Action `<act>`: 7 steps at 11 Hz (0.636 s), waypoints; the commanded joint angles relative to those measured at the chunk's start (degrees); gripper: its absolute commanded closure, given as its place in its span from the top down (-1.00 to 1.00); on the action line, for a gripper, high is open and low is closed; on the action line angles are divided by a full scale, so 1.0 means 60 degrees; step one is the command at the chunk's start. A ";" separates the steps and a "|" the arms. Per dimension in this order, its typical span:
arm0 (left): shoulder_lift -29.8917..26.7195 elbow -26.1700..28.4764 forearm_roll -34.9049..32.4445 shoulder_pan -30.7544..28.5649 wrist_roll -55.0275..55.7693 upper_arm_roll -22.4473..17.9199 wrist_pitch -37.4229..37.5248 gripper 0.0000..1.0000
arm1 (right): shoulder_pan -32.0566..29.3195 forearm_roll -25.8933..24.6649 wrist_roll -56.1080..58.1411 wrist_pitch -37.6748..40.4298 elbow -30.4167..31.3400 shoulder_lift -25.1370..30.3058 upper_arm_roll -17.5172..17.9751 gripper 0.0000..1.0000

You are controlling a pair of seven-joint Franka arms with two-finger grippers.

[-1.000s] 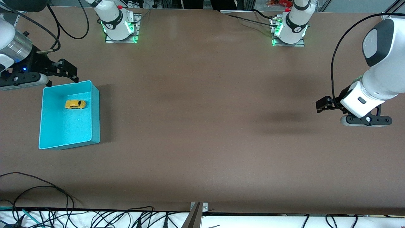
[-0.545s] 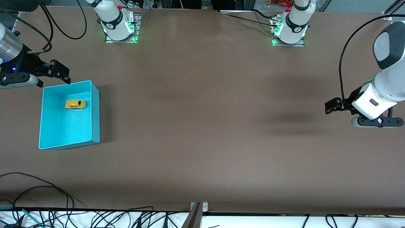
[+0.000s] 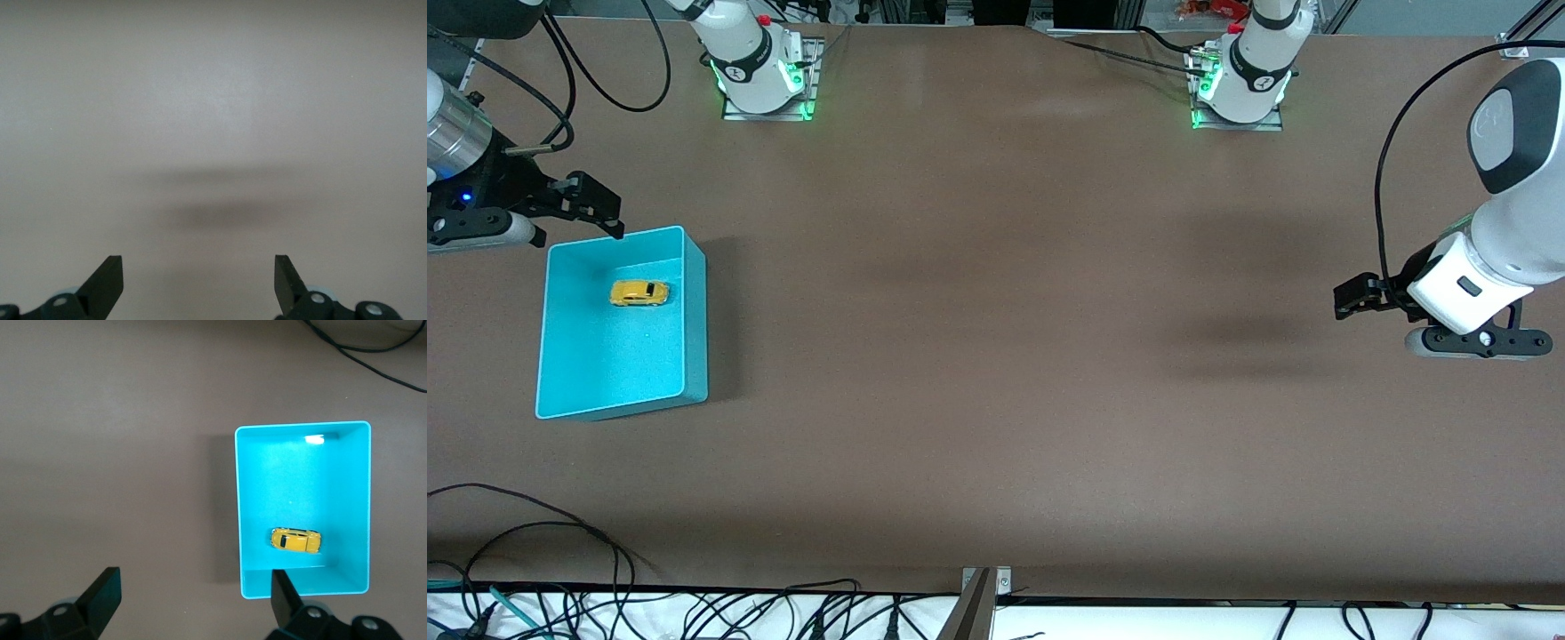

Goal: Wind up and store yellow beetle car

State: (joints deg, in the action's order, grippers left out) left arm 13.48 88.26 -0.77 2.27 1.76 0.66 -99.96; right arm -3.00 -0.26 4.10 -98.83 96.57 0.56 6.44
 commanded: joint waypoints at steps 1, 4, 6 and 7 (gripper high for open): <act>0.0082 -0.0163 0.0201 0.0047 -0.0177 -0.0037 0.0077 1.00 | 0.0017 -0.0191 -0.0186 0.0182 -0.0319 -0.0152 -0.0004 1.00; 0.0067 -0.0163 0.0201 0.0062 -0.0177 -0.0037 0.0077 1.00 | 0.0017 -0.0307 -0.0172 0.0197 -0.0319 -0.0166 -0.0004 1.00; 0.0067 -0.0163 0.0201 0.0062 -0.0177 -0.0037 0.0077 1.00 | 0.0017 -0.0322 -0.0171 0.0197 -0.0319 -0.0166 -0.0004 1.00; 0.0067 -0.0163 0.0201 0.0062 -0.0177 -0.0037 0.0077 1.00 | 0.0017 -0.0322 -0.0171 0.0182 -0.0333 -0.0166 -0.0004 1.00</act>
